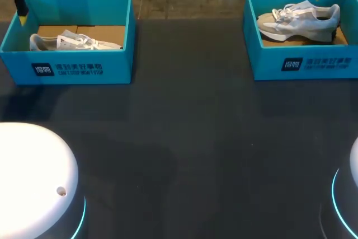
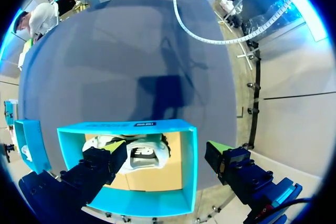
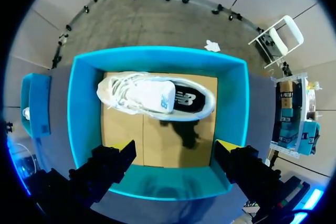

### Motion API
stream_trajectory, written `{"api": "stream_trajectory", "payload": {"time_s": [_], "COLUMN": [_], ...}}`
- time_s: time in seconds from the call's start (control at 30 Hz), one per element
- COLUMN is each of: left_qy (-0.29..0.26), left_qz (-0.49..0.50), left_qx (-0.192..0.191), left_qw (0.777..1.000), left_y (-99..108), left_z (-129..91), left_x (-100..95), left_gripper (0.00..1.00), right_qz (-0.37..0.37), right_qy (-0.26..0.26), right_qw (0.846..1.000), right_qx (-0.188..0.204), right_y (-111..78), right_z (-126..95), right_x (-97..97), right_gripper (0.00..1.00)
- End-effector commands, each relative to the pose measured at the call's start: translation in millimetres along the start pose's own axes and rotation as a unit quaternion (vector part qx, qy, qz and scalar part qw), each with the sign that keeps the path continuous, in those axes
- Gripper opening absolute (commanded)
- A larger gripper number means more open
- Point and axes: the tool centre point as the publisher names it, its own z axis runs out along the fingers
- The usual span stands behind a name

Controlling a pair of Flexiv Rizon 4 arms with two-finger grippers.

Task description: Take the shoe out of the shoebox, open the shoe tongue, remove and reinsert the insole, then place the shoe into the shoebox

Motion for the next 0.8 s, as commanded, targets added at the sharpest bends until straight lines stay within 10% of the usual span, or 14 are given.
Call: {"api": "stream_trajectory", "payload": {"time_s": [0.03, 0.8], "left_qy": [0.001, 0.001], "left_qz": [0.0, 0.0], "left_qx": [-0.001, -0.001], "left_qw": [1.0, 1.0], "left_y": [-0.9, -0.9], "left_z": [0.0, 0.0], "left_x": [0.0, 0.0], "left_gripper": [1.0, 1.0], "right_qz": [0.0, 0.005], "right_qy": [0.002, -0.004], "right_qw": [1.0, 1.0], "right_qx": [0.002, 0.0], "right_y": [2.3, 12.1], "right_z": [1.0, 30.0], "right_x": [-1.3, -10.5], "right_gripper": [1.0, 1.0]}}
